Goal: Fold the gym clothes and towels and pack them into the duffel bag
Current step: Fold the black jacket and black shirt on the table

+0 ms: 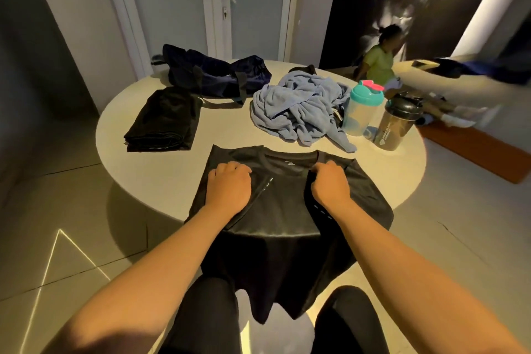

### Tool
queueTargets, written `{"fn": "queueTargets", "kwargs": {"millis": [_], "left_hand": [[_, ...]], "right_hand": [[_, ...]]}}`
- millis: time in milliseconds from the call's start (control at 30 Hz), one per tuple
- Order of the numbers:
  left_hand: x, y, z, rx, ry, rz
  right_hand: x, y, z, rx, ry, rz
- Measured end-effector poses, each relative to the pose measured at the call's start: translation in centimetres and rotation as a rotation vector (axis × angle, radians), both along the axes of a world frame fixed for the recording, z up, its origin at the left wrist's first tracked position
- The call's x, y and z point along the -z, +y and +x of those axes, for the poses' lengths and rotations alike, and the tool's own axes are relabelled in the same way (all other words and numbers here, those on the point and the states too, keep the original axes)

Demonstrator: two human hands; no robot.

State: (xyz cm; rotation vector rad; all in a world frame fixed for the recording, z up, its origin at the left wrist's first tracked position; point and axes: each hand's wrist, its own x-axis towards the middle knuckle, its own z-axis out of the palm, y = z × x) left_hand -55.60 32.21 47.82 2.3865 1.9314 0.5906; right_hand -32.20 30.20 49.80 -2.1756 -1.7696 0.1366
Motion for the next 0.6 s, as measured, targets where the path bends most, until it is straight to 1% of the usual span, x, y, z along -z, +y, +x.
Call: {"fn": "queueTargets", "kwargs": {"millis": [133, 200, 267, 400, 467, 533, 600], "left_hand": [[-1.1, 1.4, 1.1, -0.043, -0.179, -0.008], [-1.3, 2.6, 1.4, -0.049, -0.16, -0.051], [-1.6, 3.9, 2.0, -0.039, -0.07, -0.136], [-2.7, 5.8, 3.8, -0.02, 0.048, -0.305], [-2.9, 6.4, 4.5, -0.01, 0.086, -0.369], [-2.9, 6.7, 5.1, -0.002, 0.124, -0.395], [-3.0, 6.9, 5.5, -0.02, 0.123, -0.402]], "right_hand": [[-0.6, 0.5, 1.5, -0.113, 0.138, -0.004], [-1.3, 0.9, 2.4, -0.177, 0.216, -0.04], [-1.7, 1.3, 3.4, -0.205, 0.24, -0.041], [-0.8, 2.5, 4.3, -0.176, 0.174, 0.003], [-0.6, 3.6, 4.2, -0.14, 0.088, 0.021], [-1.1, 4.3, 4.0, -0.045, 0.017, -0.074], [-1.4, 5.0, 4.2, 0.011, 0.024, -0.185]]}}
